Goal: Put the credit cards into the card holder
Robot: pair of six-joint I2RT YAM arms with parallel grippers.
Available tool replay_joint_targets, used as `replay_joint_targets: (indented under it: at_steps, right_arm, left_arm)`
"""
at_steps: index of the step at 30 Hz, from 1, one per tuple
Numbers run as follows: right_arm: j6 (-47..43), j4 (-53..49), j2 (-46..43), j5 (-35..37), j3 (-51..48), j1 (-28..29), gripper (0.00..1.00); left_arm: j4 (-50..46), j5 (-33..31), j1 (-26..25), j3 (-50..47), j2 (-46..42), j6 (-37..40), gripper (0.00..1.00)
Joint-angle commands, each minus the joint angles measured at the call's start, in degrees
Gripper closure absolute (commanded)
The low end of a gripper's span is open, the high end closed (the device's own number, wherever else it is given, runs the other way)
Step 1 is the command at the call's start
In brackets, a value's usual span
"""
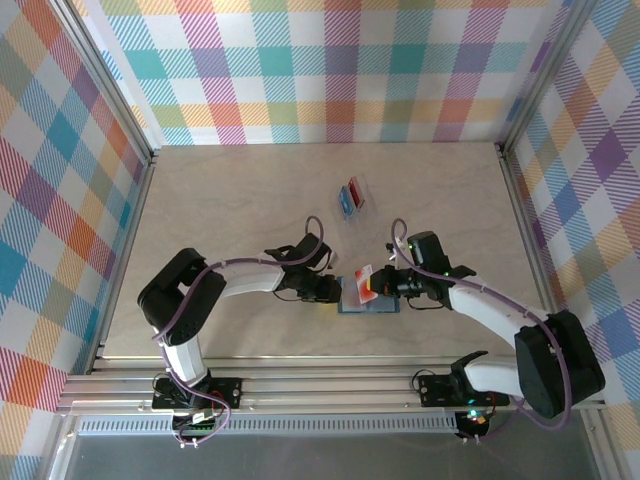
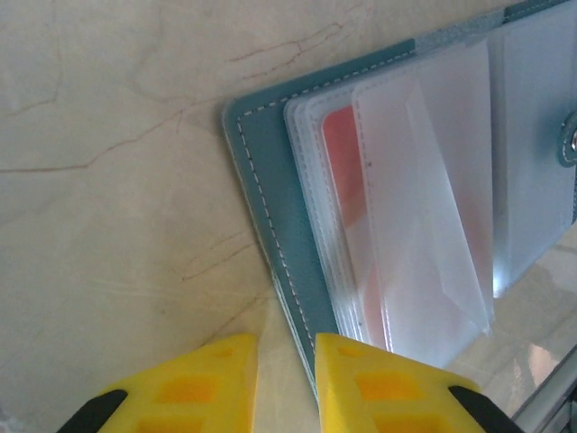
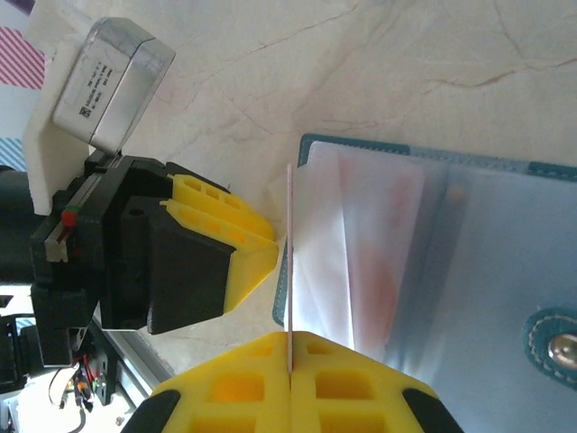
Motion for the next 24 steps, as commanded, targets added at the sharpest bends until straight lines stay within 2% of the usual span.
replay_joint_targets:
  at_steps: [1,13,24]
  right_arm:
    - [-0.99,4.70,2.10,-0.62,-1.90,-0.86,1.00]
    - [-2.66,8.78,8.35,-1.65,-2.60,-2.10,1.00]
    - [-3.07,8.75,12.62,0.61,-2.62,-2.23,0.99]
  left_arm:
    - [-2.38,-0.91,-0.55,1.17,1.35,0.95,0.78]
    - [-3.07,-0.91,-0.58,1.93,3.30,0.77,0.80]
    - [-3.42,-1.47,-0.44,1.91,2.69,0.74,0.81]
